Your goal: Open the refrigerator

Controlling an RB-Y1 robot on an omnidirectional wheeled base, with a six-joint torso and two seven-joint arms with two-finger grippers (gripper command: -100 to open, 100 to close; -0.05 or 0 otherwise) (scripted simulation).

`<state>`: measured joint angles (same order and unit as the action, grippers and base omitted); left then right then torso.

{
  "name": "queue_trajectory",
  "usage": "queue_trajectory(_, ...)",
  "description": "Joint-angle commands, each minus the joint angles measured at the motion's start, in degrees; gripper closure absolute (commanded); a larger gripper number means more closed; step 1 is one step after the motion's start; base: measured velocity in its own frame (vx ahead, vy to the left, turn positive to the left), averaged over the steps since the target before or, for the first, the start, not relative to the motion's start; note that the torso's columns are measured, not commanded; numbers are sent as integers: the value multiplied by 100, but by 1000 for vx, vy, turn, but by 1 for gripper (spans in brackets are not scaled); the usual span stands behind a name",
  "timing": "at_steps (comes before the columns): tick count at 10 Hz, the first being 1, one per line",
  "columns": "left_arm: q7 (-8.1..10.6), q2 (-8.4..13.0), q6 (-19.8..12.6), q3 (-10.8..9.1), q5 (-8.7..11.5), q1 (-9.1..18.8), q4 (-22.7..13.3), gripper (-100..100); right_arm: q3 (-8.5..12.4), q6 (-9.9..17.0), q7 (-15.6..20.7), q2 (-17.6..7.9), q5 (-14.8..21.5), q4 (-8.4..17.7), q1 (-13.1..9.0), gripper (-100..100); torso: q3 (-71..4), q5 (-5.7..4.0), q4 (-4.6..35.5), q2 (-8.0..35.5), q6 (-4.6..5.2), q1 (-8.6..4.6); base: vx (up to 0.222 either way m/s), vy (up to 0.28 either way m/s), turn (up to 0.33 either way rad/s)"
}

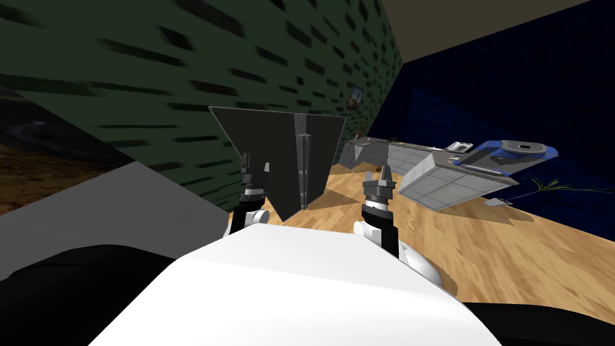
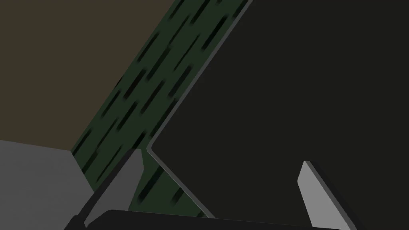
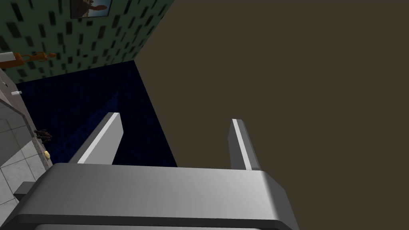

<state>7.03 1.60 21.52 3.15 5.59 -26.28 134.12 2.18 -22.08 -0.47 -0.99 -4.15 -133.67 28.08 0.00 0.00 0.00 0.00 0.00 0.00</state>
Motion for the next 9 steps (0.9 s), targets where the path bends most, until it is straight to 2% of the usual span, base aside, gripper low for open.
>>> queue_trajectory(1, 0, 0, 0, 0, 0, 0, 0, 0, 0, 0, 0, 0, 0, 0, 0, 0, -467, 0, 235, 232, 0, 0, 0, 0, 0)
queue_trajectory(9, 0, 0, 1, 0, 0, 0, 2, 0, 0, -1, 0, 0, 0, -2, 0, 0, -7073, 0, 3537, 3539, 0, 0, 0, 0, 0)
